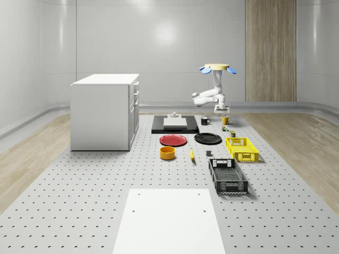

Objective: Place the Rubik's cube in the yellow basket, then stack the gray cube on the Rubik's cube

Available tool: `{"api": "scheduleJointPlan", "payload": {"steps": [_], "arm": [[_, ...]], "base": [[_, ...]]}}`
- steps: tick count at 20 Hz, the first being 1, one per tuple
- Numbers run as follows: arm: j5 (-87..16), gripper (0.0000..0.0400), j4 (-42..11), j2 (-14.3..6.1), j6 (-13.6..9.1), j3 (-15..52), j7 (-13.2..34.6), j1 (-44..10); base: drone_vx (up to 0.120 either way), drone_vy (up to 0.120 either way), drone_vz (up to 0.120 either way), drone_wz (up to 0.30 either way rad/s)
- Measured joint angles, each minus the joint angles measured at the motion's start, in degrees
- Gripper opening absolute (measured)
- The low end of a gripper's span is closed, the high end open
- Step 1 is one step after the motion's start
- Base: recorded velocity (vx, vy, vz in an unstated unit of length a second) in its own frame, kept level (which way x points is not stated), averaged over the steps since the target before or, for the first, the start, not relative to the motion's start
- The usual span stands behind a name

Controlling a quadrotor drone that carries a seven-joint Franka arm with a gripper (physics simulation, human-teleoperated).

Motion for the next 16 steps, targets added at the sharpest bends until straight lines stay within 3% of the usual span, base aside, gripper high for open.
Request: {"api": "scheduleJointPlan", "payload": {"steps": [7, 12, 16], "arm": [[0.9, 0.04, 0.1, -1.8, 1.7, 0.5, 0.5, -0.6], [1.5, 0.04, 0.2, -3.1, 2.8, 0.9, 0.9, -0.9], [1.2, 0.04, 0.4, -4.2, 4.1, 0.2, 1.0, -1.1]], "base": [[0.12, 0.0, -0.12, 0.0], [0.008, 0.056, -0.12, 0.0], [0.0, 0.0, 0.0, 0.0]]}}
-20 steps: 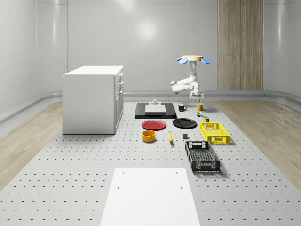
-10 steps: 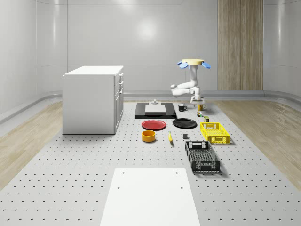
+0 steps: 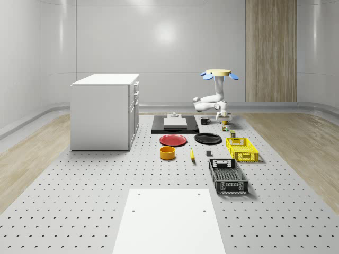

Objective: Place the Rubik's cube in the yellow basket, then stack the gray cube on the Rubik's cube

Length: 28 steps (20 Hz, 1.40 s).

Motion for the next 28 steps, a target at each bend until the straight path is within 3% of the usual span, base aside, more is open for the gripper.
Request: {"api": "scheduleJointPlan", "payload": {"steps": [24, 28], "arm": [[-3.7, 0.04, 5.9, -4.0, 7.2, -4.3, 0.7, -5.6], [-3.7, 0.0353, 6.0, -4.6, 7.8, -4.5, 0.8, -5.8]], "base": [[0.0, 0.0, 0.0, 0.0], [0.0, 0.0, 0.0, 0.0]]}}
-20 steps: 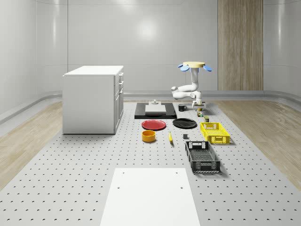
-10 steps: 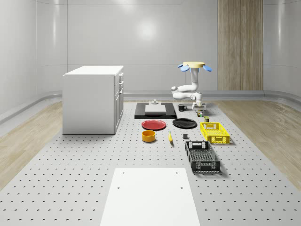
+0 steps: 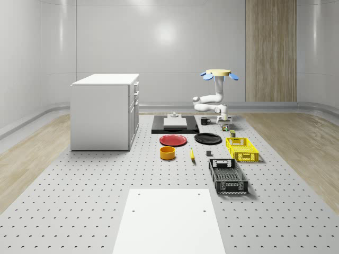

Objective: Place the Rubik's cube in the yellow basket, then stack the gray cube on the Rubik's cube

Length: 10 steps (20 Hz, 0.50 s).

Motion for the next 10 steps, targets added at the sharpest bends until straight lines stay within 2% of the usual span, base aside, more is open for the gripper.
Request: {"api": "scheduleJointPlan", "payload": {"steps": [10], "arm": [[0.9, 0.0327, 0.0, -1.2, 1.0, 0.5, 0.4, -0.5]], "base": [[0.0, 0.0, 0.0, 0.0]]}}
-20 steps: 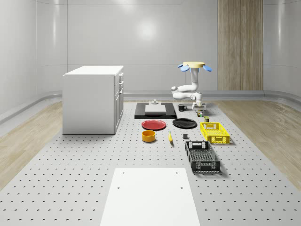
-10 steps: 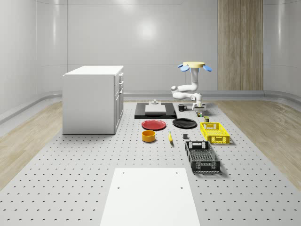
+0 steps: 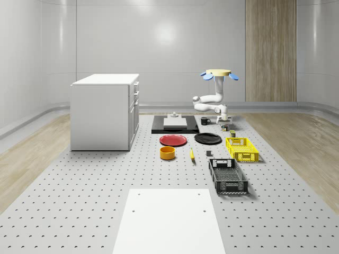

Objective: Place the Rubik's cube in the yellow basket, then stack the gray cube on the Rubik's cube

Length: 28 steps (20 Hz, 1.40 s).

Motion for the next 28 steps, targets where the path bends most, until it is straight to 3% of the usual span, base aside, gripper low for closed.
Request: {"api": "scheduleJointPlan", "payload": {"steps": [4, 7, 21, 28], "arm": [[2.3, 0.0326, -0.6, -0.4, -0.6, 2.4, 0.4, -0.1], [4.8, 0.0325, -1.1, -0.6, -1.3, 4.8, 0.8, -0.3], [10.0, 0.0325, -1.6, -2.9, -0.8, 9.6, 1.7, -1.1], [10.7, 0.0325, -1.6, -4.2, 0.3, 9.9, 1.9, -1.3]], "base": [[0.0, 0.0, 0.0, 0.0], [0.0, 0.0, 0.12, 0.0], [0.117, 0.0, 0.117, 0.0], [0.12, 0.0, 0.0, 0.0]]}}
